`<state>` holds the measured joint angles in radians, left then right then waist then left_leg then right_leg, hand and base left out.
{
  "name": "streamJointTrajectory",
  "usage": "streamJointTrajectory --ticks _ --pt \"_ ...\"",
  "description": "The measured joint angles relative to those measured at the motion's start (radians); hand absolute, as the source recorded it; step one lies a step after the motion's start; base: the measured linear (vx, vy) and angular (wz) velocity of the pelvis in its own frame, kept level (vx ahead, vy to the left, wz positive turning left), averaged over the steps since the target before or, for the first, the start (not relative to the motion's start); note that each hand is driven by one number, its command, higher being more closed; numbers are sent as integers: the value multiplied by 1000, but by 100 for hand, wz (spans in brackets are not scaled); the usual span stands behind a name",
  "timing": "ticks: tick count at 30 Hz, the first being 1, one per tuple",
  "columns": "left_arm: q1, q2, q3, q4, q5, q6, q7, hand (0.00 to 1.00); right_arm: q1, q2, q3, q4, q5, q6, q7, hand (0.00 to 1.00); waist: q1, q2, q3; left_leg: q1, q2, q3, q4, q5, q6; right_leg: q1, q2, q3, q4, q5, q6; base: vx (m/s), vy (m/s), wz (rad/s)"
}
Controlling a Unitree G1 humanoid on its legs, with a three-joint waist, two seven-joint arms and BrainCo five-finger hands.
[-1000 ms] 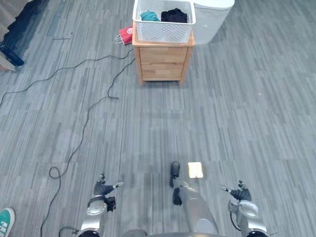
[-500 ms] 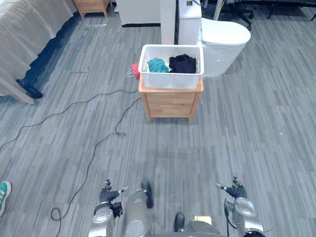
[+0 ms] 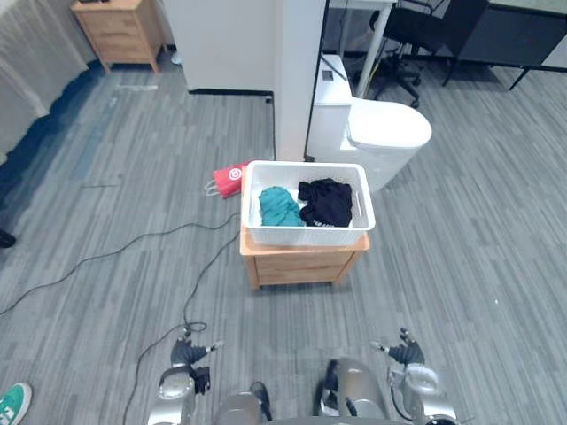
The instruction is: Pick up the laundry basket with both hands and put the clothes into the washing machine.
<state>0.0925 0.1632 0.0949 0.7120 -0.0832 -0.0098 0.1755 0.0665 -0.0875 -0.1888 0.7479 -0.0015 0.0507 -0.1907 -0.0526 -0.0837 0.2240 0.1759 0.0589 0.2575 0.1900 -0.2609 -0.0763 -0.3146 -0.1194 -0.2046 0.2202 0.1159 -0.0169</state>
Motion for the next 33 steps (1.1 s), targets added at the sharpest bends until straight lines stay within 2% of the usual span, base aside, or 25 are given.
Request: streamJointTrajectory --ticks 1,2,3,4,5,6,7,8,9,10,11,12,14,17,20,26,30,33 --pt "5 -12 4 -2 2 -1 0 0 3 -3 -1 -4 0 1 0 0 4 17 -4 -11 25 -4 45 -9 -15 -4 12 -6 24 -35 -4 609 -301 4" --pt "9 -33 25 -4 7 0 0 0 11 2 -1 -27 0 2 1 0 9 29 1 -77 75 -9 225 -10 -25 12 33 -19 42 -75 -19 480 -279 -5" --pt "17 -58 40 -10 8 1 0 0 25 2 -1 -64 -1 4 2 0 8 51 12 -157 144 -13 455 27 -54 59 68 -34 37 -101 -34 465 -279 -6" --pt "29 -75 50 -19 8 1 0 0 37 2 0 -93 0 4 0 0 12 65 15 -218 205 -24 612 41 -52 98 99 -34 37 -127 -59 545 -244 -25" --pt "49 -89 54 -40 8 2 -1 0 47 7 0 -136 1 4 -1 0 20 64 14 -274 250 -36 755 22 -40 155 124 -29 37 -162 -77 513 -165 -39" --pt "63 -91 54 -52 7 3 -1 0 52 10 -1 -169 2 2 -2 0 27 52 6 -301 247 -27 751 -2 -43 181 125 -15 31 -178 -81 535 -156 -57" --pt "67 -92 54 -95 3 3 -1 0 53 10 -11 -203 7 1 -4 0 37 44 -1 -328 235 -10 650 -25 -32 210 128 9 2 -183 -80 356 -85 -44" --pt "68 -92 54 -114 2 3 -1 0 53 9 -16 -217 9 1 -5 0 40 44 -2 -334 228 -5 593 -30 -26 219 129 17 -13 -182 -78 316 -43 -39" --pt "67 -93 57 -153 -2 2 0 0 53 9 -32 -235 12 1 -6 0 41 51 -6 -340 208 -10 452 -29 -25 231 131 21 -28 -171 -63 364 48 -25" --pt "63 -102 65 -184 -6 1 1 0 53 9 -56 -259 13 1 -13 0 41 67 -11 -323 192 -14 277 -1 -23 237 138 23 -32 -171 -59 338 84 -23" --pt "63 -107 66 -203 -14 0 2 0 57 7 -71 -289 14 2 -21 0 39 86 -16 -306 181 -15 169 77 -5 242 148 29 -32 -180 -45 273 122 -24" --pt "62 -108 67 -213 -20 0 1 0 58 10 -80 -308 15 1 -24 0 39 89 -15 -294 179 -19 144 108 -15 246 151 38 -30 -185 -36 190 109 -30" --pt "67 -108 74 -247 -25 -1 -1 0 86 16 -85 -404 20 -1 -25 0 37 68 -36 -241 131 1 73 122 -7 261 113 62 -38 -201 0 230 160 -12" --pt "64 -101 75 -259 -25 -2 0 0 87 9 -86 -430 15 -4 -26 0 38 62 -61 -214 94 31 2 136 8 261 88 82 -76 -191 24 137 133 -12" --pt "62 -96 74 -259 -22 -1 2 0 53 -1 -79 -405 -10 -1 -26 0 37 70 -69 -209 67 44 -41 147 19 261 80 98 -120 -173 43 86 86 -10" --pt "4 -58 57 -190 61 6 51 0 -44 -8 9 -277 -50 10 -34 0 38 78 -73 -206 48 42 -87 169 26 270 80 99 -176 -145 45 37 24 -2" --pt "-154 -39 -23 -31 136 16 94 0 -220 -18 76 -116 -76 20 -73 0 38 103 -38 -265 41 46 -119 214 33 197 81 111 -188 -98 40 -93 -9 -7" --pt "-257 -38 -43 49 151 30 118 0 -351 -16 112 -10 -87 26 -96 0 38 104 23 -322 40 53 -115 240 38 133 81 126 -187 -65 37 -203 -12 -14"
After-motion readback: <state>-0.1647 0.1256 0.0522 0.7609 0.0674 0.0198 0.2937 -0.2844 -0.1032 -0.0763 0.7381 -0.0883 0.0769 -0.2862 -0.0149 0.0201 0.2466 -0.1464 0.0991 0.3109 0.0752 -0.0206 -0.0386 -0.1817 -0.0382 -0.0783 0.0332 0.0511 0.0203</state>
